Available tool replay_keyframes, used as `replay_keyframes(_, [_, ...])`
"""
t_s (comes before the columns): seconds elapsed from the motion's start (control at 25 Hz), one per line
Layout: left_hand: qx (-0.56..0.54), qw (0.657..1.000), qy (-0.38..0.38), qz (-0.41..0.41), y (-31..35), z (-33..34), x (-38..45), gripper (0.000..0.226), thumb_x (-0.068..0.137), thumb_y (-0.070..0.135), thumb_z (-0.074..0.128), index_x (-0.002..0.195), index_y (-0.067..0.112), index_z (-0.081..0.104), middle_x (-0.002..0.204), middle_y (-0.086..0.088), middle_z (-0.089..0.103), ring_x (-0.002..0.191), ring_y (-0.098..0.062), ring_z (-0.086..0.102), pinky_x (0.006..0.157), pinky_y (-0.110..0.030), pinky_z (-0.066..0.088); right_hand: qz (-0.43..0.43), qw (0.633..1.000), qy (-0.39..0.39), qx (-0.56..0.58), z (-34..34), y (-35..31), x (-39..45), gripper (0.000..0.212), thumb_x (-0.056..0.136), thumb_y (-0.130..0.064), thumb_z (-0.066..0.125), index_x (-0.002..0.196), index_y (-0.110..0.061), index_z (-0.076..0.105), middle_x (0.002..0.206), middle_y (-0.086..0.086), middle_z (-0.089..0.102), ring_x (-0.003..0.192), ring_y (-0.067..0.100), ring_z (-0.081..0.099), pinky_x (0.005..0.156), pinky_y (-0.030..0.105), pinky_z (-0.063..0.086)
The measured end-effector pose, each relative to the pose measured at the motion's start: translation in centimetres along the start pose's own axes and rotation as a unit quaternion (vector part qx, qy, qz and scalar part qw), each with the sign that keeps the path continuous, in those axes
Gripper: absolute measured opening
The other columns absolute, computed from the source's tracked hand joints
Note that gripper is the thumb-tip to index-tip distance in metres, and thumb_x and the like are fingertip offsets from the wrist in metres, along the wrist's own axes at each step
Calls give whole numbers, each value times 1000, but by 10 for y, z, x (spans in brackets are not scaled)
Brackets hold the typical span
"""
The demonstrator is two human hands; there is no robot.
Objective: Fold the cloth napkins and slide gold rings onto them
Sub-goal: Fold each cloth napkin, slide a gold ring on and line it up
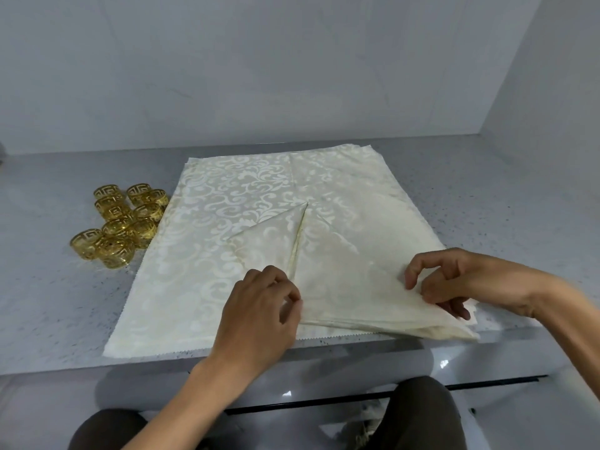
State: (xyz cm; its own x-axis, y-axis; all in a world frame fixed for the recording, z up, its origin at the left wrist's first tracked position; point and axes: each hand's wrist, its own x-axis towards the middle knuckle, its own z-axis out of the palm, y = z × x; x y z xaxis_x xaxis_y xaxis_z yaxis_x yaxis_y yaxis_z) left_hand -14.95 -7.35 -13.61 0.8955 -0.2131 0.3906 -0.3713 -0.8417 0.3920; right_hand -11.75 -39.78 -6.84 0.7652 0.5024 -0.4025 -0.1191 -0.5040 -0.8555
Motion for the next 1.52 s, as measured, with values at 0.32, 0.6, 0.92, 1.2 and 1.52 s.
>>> replay_keyframes(0.32, [-48,999,8,20,-14,0,-3,6,84,20,76,79,23,72,85,17,46,82,-6,42,71,-13,33,61,986,-141,65,6,16,-15,30,93,-6,58,120,-12,68,85,17,72,67,27,72,51,27,55])
replay_keyframes(0.6, [-59,998,-2,21,-16,1,-6,9,84,19,76,78,26,71,82,19,50,80,-6,47,72,-14,36,-108,946,-120,282,-9,21,-5,29,86,5,63,115,4,62,93,25,63,59,20,64,47,22,53])
replay_keyframes(0.92, [-59,997,22,43,-18,4,-6,10,85,29,64,78,24,70,82,18,50,80,-6,46,72,-15,36,-71,976,21,-206,24,17,-14,62,80,7,65,120,-41,65,113,-18,51,73,10,47,66,23,42])
replay_keyframes(1.2, [-56,998,4,26,-15,3,-8,11,85,17,74,77,24,69,83,17,52,82,-7,47,72,-14,36,-225,929,165,-244,45,32,-16,28,85,-23,69,109,-37,74,116,-10,50,86,15,52,70,18,42])
replay_keyframes(1.52, [-63,998,19,26,-15,3,-9,23,94,32,52,72,26,59,82,19,47,81,-6,46,74,-21,38,-138,947,283,63,23,-45,87,28,93,-22,67,79,2,65,70,7,58,61,17,48,55,28,38])
